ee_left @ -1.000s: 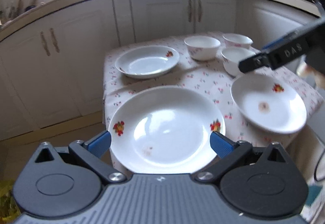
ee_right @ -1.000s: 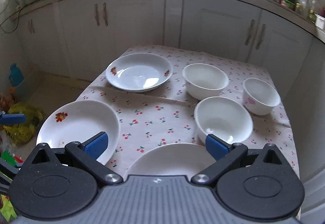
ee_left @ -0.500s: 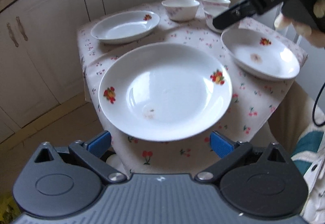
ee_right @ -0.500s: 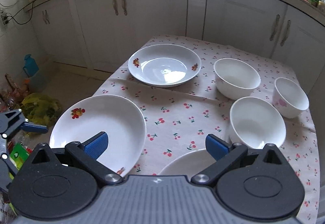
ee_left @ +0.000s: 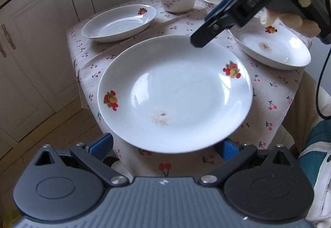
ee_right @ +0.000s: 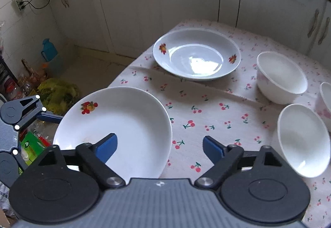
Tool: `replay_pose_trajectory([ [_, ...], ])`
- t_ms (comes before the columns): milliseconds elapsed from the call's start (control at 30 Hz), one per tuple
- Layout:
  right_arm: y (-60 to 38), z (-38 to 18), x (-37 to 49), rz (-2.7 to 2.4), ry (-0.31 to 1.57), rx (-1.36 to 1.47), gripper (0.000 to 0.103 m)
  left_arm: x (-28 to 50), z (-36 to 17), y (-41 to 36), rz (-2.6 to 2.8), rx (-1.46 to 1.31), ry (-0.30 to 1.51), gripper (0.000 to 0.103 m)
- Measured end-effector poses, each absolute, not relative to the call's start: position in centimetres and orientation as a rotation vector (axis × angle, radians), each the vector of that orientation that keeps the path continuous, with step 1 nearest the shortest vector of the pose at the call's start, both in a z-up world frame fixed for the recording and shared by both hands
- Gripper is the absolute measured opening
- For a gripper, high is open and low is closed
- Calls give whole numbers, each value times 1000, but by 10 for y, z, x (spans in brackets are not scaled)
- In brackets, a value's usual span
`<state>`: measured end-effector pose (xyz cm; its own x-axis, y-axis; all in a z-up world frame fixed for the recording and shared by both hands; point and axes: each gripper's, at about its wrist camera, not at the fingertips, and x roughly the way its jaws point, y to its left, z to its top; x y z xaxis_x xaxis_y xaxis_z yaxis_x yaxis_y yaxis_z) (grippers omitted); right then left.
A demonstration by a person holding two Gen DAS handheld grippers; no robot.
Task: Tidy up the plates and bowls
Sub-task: 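Lift the stained white plate off the cloth with both grippers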
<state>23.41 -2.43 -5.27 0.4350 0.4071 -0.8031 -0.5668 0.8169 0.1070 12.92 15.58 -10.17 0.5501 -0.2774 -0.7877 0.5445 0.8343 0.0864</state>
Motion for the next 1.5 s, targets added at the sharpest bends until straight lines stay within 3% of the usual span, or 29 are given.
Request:
replay_pose_trajectory([
  [333,-9,-72,258,626,1033,-178,64,134,-104,157,-572,357,840,102],
  [733,-8,-85,276,659,1109,-101,50,138,-105,159,-598,346,837,102],
  [1500,-19,-76,279,640,1091,-94,51,155,-97,146,-611,351,842,102],
])
